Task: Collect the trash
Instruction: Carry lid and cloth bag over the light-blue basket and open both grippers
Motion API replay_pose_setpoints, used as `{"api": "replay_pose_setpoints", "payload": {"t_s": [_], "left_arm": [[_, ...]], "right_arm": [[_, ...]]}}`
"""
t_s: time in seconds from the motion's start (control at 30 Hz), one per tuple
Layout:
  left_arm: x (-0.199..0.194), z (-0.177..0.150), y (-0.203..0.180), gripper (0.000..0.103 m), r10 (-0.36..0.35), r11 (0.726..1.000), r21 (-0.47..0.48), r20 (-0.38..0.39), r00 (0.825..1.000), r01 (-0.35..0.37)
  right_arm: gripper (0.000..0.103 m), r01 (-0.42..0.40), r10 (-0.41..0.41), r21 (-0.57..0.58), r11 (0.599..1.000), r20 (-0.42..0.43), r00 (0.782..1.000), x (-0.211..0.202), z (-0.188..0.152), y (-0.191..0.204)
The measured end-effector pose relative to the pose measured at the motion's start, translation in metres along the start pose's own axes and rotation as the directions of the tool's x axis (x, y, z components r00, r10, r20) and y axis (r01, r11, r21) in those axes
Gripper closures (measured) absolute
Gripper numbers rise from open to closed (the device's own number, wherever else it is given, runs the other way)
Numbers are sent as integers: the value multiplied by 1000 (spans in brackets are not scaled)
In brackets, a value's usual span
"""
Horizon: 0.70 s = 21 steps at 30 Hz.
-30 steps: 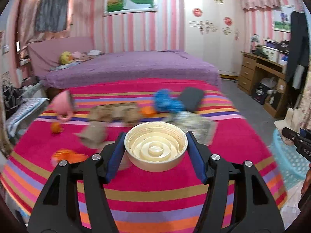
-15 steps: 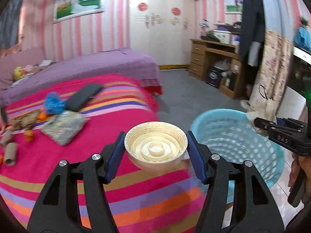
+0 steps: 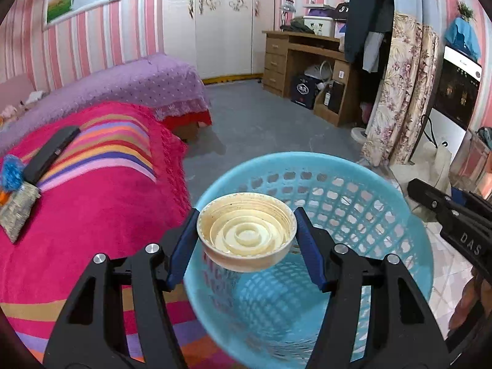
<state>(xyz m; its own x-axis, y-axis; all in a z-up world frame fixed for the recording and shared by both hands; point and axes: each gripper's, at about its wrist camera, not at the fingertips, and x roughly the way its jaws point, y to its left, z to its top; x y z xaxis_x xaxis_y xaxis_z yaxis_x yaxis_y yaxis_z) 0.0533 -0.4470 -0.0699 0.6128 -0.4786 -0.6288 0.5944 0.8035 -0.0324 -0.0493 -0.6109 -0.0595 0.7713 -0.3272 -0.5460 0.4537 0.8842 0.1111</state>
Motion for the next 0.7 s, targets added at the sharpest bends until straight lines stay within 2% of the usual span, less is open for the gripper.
{"api": "replay_pose_setpoints", "payload": {"t_s": [0.03, 0.13, 0.2, 0.23, 0.47, 0.7], "left_arm": [[3, 1, -1, 42, -14, 1000, 1, -15, 1000, 14], [4, 0, 1, 42, 2, 1000, 11, -20, 1000, -2], [4, 2, 5, 32, 10, 1000, 5, -23, 1000, -10], [1, 2, 10, 25, 22, 1000, 1, -22, 1000, -22], [-14, 5, 40, 12, 57, 998, -28, 0, 998, -57], [-35, 7, 69, 10, 94, 994, -51, 42, 995, -92]], "right_arm": [[65, -2, 2, -5, 1000, 2, 1000, 0, 0, 1], [65, -9, 9, -19, 1000, 3, 1000, 0, -1, 7], [65, -15, 15, -26, 1000, -5, 1000, 2, -1, 10], [65, -16, 16, -33, 999, -9, 1000, 3, -1, 13], [65, -20, 19, -63, 998, -20, 1000, 3, -1, 21], [64, -23, 19, -101, 995, -44, 999, 12, -2, 36]]}}
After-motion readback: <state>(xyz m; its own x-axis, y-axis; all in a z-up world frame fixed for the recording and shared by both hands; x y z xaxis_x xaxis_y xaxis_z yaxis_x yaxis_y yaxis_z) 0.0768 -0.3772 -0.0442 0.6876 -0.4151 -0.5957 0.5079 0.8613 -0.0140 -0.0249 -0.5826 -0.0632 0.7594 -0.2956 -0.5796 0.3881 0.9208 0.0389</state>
